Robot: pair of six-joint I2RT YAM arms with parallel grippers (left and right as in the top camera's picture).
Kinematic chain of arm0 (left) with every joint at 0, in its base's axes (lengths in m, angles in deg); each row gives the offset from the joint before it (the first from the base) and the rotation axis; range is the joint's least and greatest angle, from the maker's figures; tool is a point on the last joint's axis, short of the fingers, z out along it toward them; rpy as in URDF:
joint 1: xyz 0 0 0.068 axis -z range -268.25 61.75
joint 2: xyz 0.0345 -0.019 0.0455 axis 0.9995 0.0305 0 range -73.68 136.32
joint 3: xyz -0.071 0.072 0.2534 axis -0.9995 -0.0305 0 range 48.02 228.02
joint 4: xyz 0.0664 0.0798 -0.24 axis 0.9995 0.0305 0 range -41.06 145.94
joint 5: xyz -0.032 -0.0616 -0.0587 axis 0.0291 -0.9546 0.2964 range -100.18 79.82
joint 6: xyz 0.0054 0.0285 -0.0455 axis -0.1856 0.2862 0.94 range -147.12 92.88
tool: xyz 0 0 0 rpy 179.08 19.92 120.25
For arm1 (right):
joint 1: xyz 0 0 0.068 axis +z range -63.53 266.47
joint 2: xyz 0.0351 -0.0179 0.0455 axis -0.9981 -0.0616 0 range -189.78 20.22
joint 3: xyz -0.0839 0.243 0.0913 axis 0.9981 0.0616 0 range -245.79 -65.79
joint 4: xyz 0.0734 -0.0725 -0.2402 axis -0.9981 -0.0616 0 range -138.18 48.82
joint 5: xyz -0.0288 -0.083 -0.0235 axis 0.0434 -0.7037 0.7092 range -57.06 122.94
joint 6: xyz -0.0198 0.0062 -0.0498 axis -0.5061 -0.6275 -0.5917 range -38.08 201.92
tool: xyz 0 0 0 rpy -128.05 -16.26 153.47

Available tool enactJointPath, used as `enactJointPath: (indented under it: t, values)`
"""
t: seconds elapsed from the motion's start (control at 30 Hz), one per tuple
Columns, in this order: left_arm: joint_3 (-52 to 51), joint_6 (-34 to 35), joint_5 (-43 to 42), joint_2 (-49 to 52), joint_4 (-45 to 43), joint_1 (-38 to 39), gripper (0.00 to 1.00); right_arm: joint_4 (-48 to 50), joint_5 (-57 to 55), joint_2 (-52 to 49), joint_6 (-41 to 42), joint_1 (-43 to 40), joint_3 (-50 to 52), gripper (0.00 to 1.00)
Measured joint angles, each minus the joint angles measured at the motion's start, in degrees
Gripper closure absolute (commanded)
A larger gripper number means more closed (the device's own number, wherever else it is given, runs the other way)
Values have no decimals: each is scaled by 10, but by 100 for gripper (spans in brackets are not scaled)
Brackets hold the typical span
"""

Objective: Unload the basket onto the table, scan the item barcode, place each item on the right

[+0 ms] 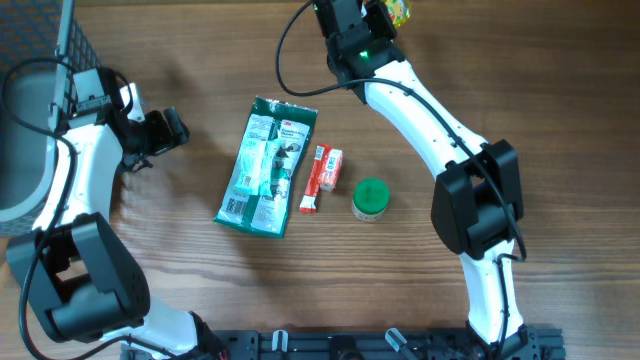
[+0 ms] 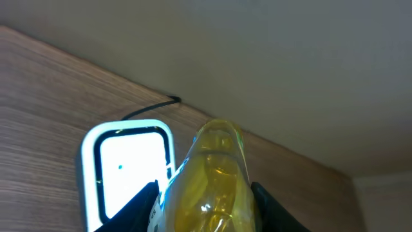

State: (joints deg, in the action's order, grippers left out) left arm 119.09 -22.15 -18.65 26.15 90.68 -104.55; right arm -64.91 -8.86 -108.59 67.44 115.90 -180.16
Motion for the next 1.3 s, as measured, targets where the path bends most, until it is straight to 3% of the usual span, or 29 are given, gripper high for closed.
enactJointPath:
  t: [0.23, 0.33, 0.5, 0.6, 0.9, 0.97, 1.07, 1.2, 1.3]
  values:
    - [0, 0, 0, 0, 0, 0, 0, -14, 11, -16, 61, 0, 0, 95]
    - [0, 0, 0, 0, 0, 0, 0, -23, 12, -24, 70, 0, 0, 87]
    - [0, 0, 0, 0, 0, 0, 0, -37, 5, -23, 74, 0, 0, 95]
    - [0, 0, 0, 0, 0, 0, 0, -100, 5, -6, 85, 0, 0, 95]
    - [0, 0, 0, 0, 0, 0, 0, -385, 40, 271, 247, -22, 3, 91]
    - [0, 0, 0, 0, 0, 0, 0, -465, 89, 341, 266, -73, -1, 91]
    - [0, 0, 0, 0, 0, 0, 0, -541, 163, 361, 283, -163, -2, 90]
    - [0, 0, 0, 0, 0, 0, 0, -569, 265, 351, 287, -281, 37, 85]
    - [0, 0, 0, 0, 0, 0, 0, -546, 333, 349, 279, -359, 131, 84]
